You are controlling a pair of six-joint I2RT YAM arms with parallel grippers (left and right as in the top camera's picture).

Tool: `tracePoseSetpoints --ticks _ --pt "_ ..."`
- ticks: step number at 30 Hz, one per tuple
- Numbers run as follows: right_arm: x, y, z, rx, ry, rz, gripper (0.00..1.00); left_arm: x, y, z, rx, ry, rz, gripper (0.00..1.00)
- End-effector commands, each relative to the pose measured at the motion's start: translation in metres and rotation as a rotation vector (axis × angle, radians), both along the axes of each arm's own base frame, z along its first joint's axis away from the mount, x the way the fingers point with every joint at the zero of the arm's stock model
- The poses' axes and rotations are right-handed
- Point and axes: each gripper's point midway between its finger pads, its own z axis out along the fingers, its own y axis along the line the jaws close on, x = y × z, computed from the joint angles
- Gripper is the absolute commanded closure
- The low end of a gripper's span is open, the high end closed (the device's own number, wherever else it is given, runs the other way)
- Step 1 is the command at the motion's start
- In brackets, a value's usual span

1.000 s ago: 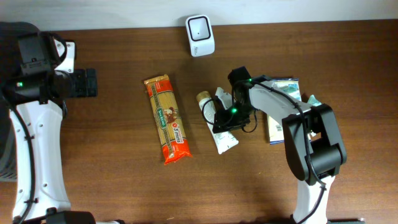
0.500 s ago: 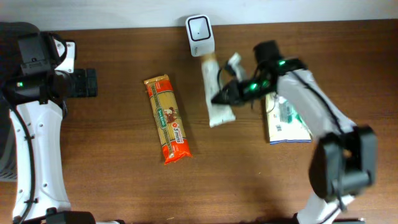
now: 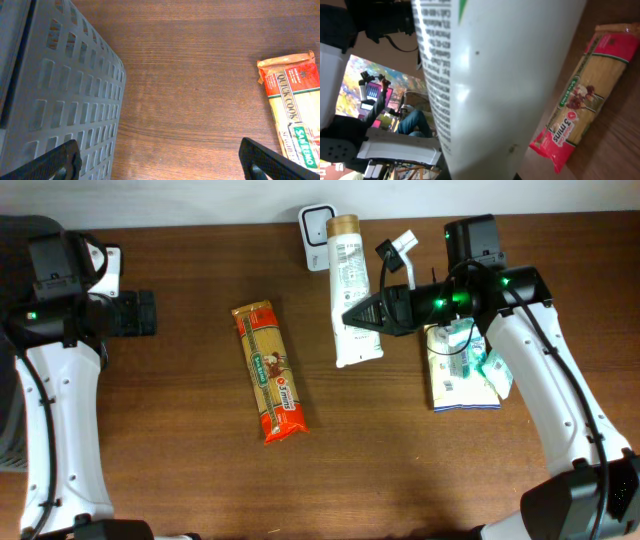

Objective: Scan the item barcode

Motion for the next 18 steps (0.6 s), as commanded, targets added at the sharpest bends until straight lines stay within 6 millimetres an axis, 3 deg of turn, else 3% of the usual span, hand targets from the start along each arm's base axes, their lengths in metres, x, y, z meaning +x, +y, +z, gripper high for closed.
tracePoseSetpoints --ticks 1,5,8,13,18 --pt "-0.002 -0.007 0.003 -0.084 -0.034 -0.052 0.96 0.000 0.002 0.010 0.014 -0.021 -0.003 0.01" --pt "0.014 -0.026 -0.052 -0.472 0.004 -0.248 0.96 0.000 0.002 0.010 0.014 -0.021 -0.003 0.01" --pt "0.047 -0.035 -0.063 -0.742 -0.090 -0.365 0.96 0.000 0.002 0.010 0.014 -0.021 -0.003 0.01" --pt "0.133 -0.041 -0.061 -1.100 -0.333 -0.482 0.96 0.000 0.002 0.010 0.014 -0.021 -0.003 0.01" --pt "0.236 -0.055 -0.079 -1.399 -0.659 -0.626 0.96 -0.001 0.002 0.009 0.014 -0.021 -0.003 0.01"
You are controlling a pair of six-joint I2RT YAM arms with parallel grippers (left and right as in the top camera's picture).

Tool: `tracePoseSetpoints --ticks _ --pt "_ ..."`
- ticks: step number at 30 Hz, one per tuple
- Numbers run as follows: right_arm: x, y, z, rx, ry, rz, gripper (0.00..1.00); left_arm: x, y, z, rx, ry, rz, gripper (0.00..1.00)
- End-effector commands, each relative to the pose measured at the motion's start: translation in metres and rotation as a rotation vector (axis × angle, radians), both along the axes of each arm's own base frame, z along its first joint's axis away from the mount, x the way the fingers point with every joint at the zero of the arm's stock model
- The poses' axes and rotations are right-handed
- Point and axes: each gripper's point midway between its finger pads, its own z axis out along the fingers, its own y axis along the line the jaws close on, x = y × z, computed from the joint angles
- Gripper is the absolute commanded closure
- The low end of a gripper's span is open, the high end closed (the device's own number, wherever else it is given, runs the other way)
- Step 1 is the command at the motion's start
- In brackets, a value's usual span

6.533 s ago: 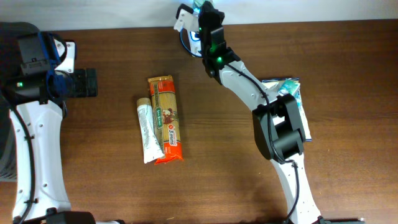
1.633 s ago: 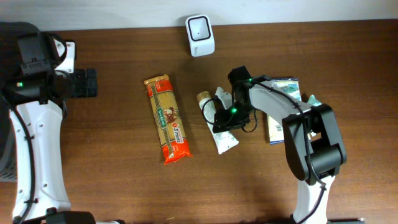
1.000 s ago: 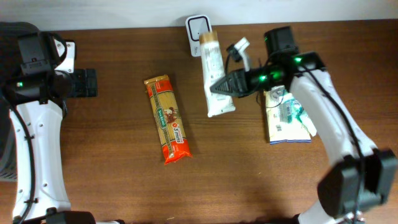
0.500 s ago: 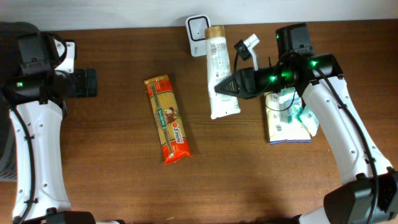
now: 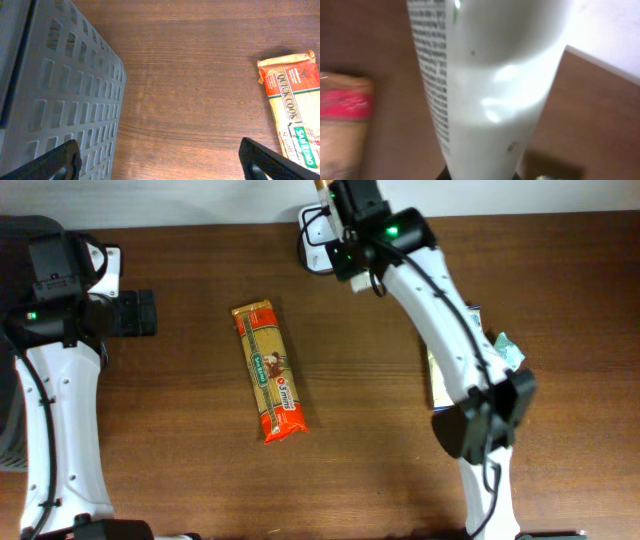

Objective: Scan the item barcode
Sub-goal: 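Raise the white tube with the right gripper to the scanner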

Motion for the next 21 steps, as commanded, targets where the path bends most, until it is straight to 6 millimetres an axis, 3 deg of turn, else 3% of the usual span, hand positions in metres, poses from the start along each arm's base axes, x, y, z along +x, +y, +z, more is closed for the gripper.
tracePoseSetpoints --ticks 1,5,8,13,16,21 --pt "0.057 -0.034 0.005 -0.348 -0.218 -0.071 0.96 -0.001 0.002 0.009 0.014 -0.020 -0.003 0.01" --pt "0.094 -0.025 -0.015 -0.415 -0.326 -0.062 0.96 -0.001 0.002 0.009 0.014 -0.020 -0.003 0.01" --pt "0.107 -0.018 -0.041 -0.411 -0.338 -0.062 0.96 -0.001 0.002 0.009 0.014 -0.021 -0.003 0.01" --pt "0.104 -0.007 -0.073 -0.480 -0.278 0.012 0.96 -0.001 0.002 0.009 0.014 -0.021 -0.003 0.01" --pt "0.102 -0.002 -0.074 -0.484 -0.279 0.020 0.96 -0.001 0.002 0.009 0.014 -0.021 -0.003 0.01" --pt "0.101 -0.012 -0.069 -0.533 -0.286 -0.030 0.96 -0.001 0.002 0.009 0.014 -0.020 -0.003 0.01"
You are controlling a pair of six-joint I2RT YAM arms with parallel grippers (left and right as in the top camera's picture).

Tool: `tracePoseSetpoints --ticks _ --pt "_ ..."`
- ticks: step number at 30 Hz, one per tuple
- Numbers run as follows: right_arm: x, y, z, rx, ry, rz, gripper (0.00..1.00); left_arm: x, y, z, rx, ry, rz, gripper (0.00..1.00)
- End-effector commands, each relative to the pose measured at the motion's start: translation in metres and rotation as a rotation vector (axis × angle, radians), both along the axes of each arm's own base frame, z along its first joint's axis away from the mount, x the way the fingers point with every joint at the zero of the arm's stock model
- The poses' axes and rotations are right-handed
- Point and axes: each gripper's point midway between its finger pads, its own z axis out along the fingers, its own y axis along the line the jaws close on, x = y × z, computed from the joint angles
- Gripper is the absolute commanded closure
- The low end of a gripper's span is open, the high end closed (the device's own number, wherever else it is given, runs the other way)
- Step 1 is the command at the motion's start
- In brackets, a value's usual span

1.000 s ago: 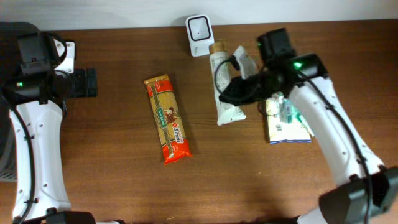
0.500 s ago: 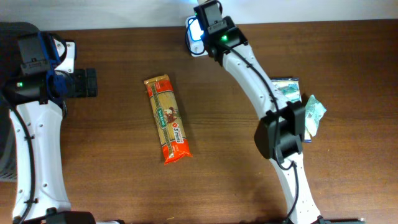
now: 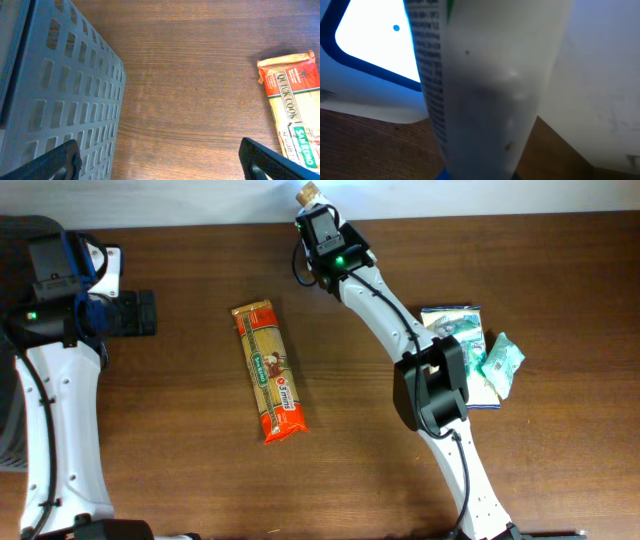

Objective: Scan the item barcode
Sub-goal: 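Raise the white tube with the right gripper to the scanner, then place the white tube on the right side beside the pile and release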

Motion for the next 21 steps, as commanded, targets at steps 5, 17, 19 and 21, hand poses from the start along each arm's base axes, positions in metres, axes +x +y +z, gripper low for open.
tracePoseSetpoints --ticks 5,17,19,21 --pt "0.000 -0.001 0.035 -0.027 -0.084 -0.050 0.96 0.000 0.003 0.010 0.015 -0.022 -0.003 0.01" --pt "-0.078 0.033 0.125 0.447 0.070 0.022 0.96 0.000 0.003 0.010 0.015 -0.022 -0.003 0.01" --pt "-0.109 0.035 0.147 0.562 0.159 0.055 0.96 -0.001 0.003 0.010 0.014 -0.021 -0.003 0.01" --pt "-0.139 0.029 0.166 0.642 0.237 0.064 0.96 -0.001 0.003 0.010 0.014 -0.021 -0.003 0.01"
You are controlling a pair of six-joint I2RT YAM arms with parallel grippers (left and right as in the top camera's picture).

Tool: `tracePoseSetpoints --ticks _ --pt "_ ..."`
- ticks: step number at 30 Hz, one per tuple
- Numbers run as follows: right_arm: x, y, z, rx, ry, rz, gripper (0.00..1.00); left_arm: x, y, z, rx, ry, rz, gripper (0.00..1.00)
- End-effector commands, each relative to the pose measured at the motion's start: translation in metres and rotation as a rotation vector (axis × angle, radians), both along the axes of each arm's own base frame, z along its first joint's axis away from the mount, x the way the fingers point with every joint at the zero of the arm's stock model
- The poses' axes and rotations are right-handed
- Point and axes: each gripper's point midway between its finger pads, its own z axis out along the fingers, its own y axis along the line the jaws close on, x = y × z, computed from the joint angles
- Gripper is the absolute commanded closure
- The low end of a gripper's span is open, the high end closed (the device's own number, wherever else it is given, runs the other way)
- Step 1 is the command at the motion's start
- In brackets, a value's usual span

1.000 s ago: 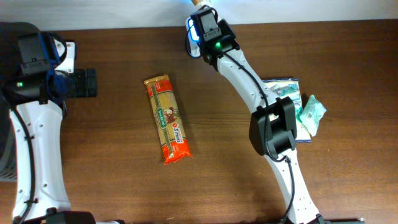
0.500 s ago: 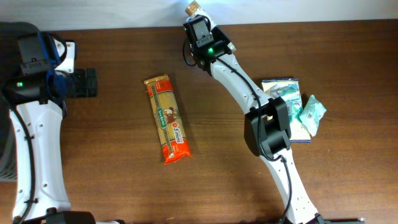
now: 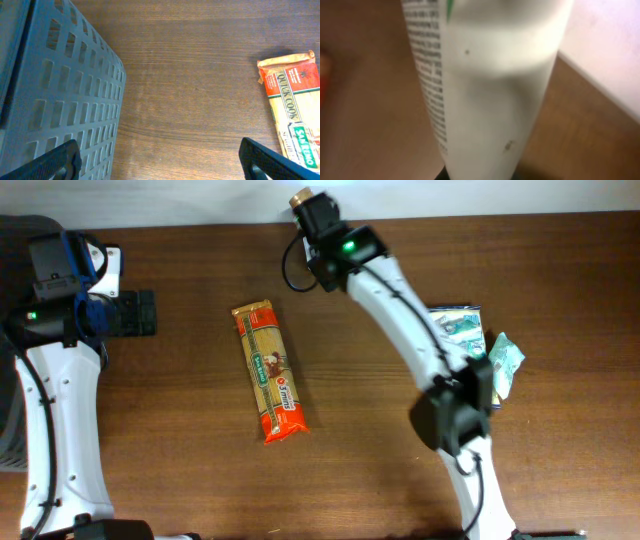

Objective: Scan the item barcode
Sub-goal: 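Place the white tube on the right side beside the pile and release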

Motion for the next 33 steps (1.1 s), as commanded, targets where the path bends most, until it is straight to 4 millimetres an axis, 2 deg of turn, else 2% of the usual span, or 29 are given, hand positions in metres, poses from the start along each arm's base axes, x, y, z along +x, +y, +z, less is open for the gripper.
tracePoseSetpoints --ticks 1,3,5,8,10,12,16,19,22,26,30,33 --pt "-0.050 -0.001 0.101 0.327 0.000 -0.005 0.96 0.000 0.002 0.010 0.014 -0.022 -0.003 0.01" --pt "-0.079 -0.019 0.113 0.370 0.079 -0.036 0.96 0.000 0.002 0.010 0.014 -0.022 -0.003 0.01" --pt "-0.104 -0.047 0.117 0.378 0.157 -0.114 0.96 0.000 0.002 0.010 0.014 -0.022 -0.003 0.01" --pt "-0.123 -0.093 0.105 0.331 0.262 -0.228 0.96 0.000 0.002 0.010 0.014 -0.021 -0.003 0.01" --pt "-0.128 -0.130 0.087 0.313 0.347 -0.348 0.96 0.000 0.002 0.010 0.014 -0.022 -0.003 0.01" --pt "-0.129 -0.156 0.071 0.326 0.391 -0.479 0.96 0.000 0.002 0.010 0.014 -0.022 -0.003 0.01" --pt "-0.145 -0.218 0.018 0.241 0.507 -0.777 0.96 0.000 0.002 0.010 0.014 -0.021 -0.003 0.01" --pt "-0.159 -0.243 -0.027 0.216 0.607 -0.858 0.96 0.000 0.002 0.010 0.014 -0.021 -0.003 0.01" --pt "-0.158 -0.248 -0.059 0.216 0.636 -0.810 0.94 0.000 0.002 0.010 0.014 -0.021 -0.003 0.01" --pt "-0.164 -0.247 -0.084 0.201 0.668 -0.787 0.87 0.000 0.002 0.010 0.014 -0.022 -0.003 0.01" --pt "-0.171 -0.246 -0.092 0.192 0.693 -0.790 0.59 0.000 0.002 0.010 0.014 -0.022 -0.003 0.01" --pt "-0.171 -0.245 -0.091 0.198 0.700 -0.775 0.52 0.000 0.002 0.010 0.014 -0.022 -0.003 0.01"
